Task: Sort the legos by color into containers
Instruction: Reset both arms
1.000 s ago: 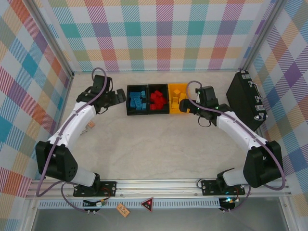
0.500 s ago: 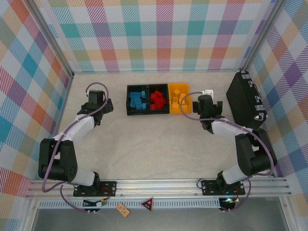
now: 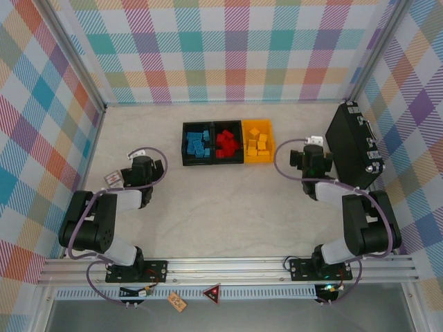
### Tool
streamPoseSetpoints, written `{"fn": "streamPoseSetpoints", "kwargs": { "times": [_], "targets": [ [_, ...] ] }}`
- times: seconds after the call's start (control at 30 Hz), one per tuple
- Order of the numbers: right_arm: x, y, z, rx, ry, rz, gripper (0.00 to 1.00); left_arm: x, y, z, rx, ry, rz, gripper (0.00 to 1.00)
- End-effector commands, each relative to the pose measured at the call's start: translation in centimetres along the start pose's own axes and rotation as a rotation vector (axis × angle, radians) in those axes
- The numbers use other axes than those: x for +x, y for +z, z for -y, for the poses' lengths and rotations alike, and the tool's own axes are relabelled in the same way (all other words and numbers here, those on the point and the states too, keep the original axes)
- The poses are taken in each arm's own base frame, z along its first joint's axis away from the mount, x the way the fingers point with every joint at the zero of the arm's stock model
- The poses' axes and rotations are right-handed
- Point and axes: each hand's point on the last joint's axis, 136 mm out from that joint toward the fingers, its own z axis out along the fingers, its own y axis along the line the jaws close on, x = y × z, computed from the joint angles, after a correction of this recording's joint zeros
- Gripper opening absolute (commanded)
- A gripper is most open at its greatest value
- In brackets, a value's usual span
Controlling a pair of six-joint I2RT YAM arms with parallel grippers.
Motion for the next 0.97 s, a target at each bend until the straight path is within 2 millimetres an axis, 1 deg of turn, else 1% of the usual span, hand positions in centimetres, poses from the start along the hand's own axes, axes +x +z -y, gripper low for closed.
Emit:
{"fn": "streamPoseSetpoints", "kwargs": {
  "times": [0.0, 0.03, 0.07, 0.13, 0.17, 0.23, 0.27, 0.3, 0.33, 0.37, 0.43, 0.47, 0.53, 0.57, 0.93],
  "targets": [
    [-1.0, -0.3, -1.3, -0.093, 0.024, 0.154, 0.99, -2.2, -0.5, 2.0, 0.111, 0.015, 0.136, 1.0],
    [-0.5, -0.4, -1.3, -0.116, 0.035, 0.118, 0.99, -1.9, -0.6, 2.1, 0.129, 0.009, 0.153, 1.0],
    [-0.5, -0.4, -1.7, -0.168, 0.038, 0.135, 0.99, -1.9, -0.5, 2.0, 0.124, 0.004, 0.195, 1.0],
    [-0.4, -0.5, -1.9, -0.202, 0.046, 0.128, 0.99, -1.3, -0.4, 1.9, 0.122, 0.004, 0.14, 1.0],
    [-0.3, -0.5, -1.9, -0.218, 0.049, 0.131, 0.99, -1.7, -0.4, 1.9, 0.124, 0.0, 0.174, 0.99],
    [0.4, -0.2, -1.7, -0.253, 0.082, 0.114, 0.99, -1.5, -0.3, 1.9, 0.124, 0.002, 0.158, 0.99],
    [0.4, 0.2, -1.2, -0.243, 0.106, 0.153, 0.99, -1.6, -0.4, 1.9, 0.124, 0.001, 0.171, 1.0],
    [0.4, 0.1, -1.0, -0.23, 0.109, 0.153, 0.99, -1.5, -0.3, 1.9, 0.123, 0.003, 0.166, 1.0],
    [0.9, 0.2, -0.8, -0.221, 0.121, 0.113, 0.99, -1.6, -0.3, 1.9, 0.124, 0.0, 0.164, 0.99],
    [0.5, 0.2, -0.7, -0.211, 0.112, 0.159, 0.99, -1.6, -0.3, 1.9, 0.122, 0.001, 0.168, 1.0],
    [0.8, 0.1, -0.8, -0.204, 0.109, 0.131, 0.99, -1.5, -0.3, 1.9, 0.123, 0.001, 0.166, 1.0],
    [0.5, 0.1, -0.7, -0.201, 0.107, 0.153, 0.99, -1.6, -0.3, 1.9, 0.122, 0.002, 0.168, 1.0],
    [0.8, 0.1, -0.9, -0.208, 0.108, 0.132, 0.99, -1.6, -0.3, 1.8, 0.12, 0.002, 0.167, 1.0],
    [0.5, 0.1, -0.8, -0.205, 0.109, 0.143, 0.99, -1.6, -0.4, 1.9, 0.122, 0.002, 0.168, 1.0],
    [0.7, 0.1, -0.8, -0.213, 0.112, 0.132, 0.99, -1.6, -0.4, 1.8, 0.121, 0.001, 0.17, 1.0]
  ]
}}
